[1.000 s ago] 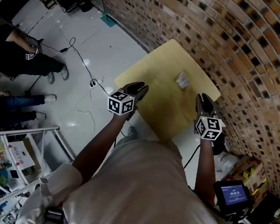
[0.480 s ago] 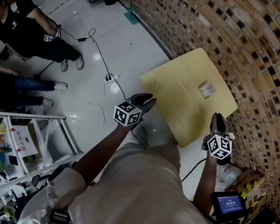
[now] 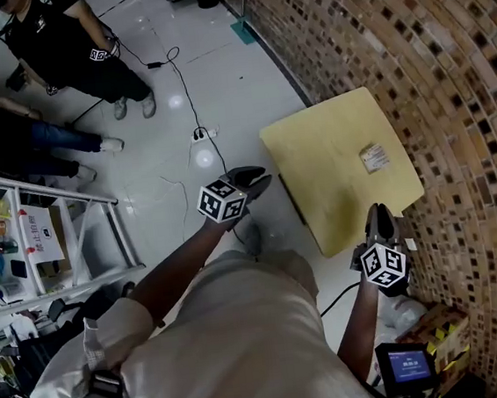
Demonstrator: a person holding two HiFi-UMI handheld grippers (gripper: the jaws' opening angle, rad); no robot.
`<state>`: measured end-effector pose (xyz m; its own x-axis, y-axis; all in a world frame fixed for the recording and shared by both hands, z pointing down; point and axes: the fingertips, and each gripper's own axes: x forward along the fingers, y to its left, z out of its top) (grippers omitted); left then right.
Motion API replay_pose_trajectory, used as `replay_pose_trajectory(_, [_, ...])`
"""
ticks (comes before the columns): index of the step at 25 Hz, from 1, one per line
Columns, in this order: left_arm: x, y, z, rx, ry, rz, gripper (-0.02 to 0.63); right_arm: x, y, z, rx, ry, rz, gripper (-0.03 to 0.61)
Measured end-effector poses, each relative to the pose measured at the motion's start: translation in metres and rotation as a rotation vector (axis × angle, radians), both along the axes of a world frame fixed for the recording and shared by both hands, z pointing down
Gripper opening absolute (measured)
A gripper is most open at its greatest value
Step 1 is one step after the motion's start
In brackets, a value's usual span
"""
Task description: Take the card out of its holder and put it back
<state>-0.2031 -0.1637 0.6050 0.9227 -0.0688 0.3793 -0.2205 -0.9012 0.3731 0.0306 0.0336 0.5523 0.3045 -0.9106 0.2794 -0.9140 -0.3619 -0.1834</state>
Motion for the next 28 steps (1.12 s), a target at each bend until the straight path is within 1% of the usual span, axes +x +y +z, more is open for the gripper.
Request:
replay_pose_trajectory(5, [-0.008, 0.023, -0.013, 0.004, -0.001, -0.055, 0.121, -0.008, 0.014, -0.019, 0.02, 0.023, -0.064, 0.069])
replay_pose_trajectory(8, [-0.014, 0.048, -0.022, 0.019, 0.008, -0.055, 0.118, -0.013, 0.032, -0.028, 0.032, 0.046, -0.097, 0.069])
replay_pose_trajectory(11, [-0.024, 0.059, -0.018, 0.037, -0.008, -0.076, 0.118, -0.014, 0.048, -0.027, 0.051, 0.045, -0.1, 0.069])
replay_pose_trajectory(14, [-0.04, 0.069, -0.007, 0.006, -0.022, -0.136, 0.118, -0.017, 0.07, -0.02, 0.05, 0.026, -0.098, 0.069])
replay_pose_trajectory(17, [-0.049, 0.079, -0.006, 0.001, -0.034, -0.157, 0.118, -0.02, 0.09, -0.021, 0.055, 0.016, -0.098, 0.07])
replay_pose_trajectory(21, [-0.048, 0.09, -0.011, 0.008, -0.037, -0.147, 0.118, -0.022, 0.118, -0.022, 0.054, 0.016, -0.077, 0.069])
replay_pose_trajectory(25, [-0.035, 0.092, -0.022, 0.029, -0.025, -0.12, 0.118, -0.023, 0.135, -0.025, 0.059, 0.013, -0.049, 0.069])
replay_pose_trajectory(28, [-0.025, 0.093, -0.029, 0.042, -0.009, -0.093, 0.118, -0.028, 0.139, -0.027, 0.062, 0.018, -0.039, 0.069])
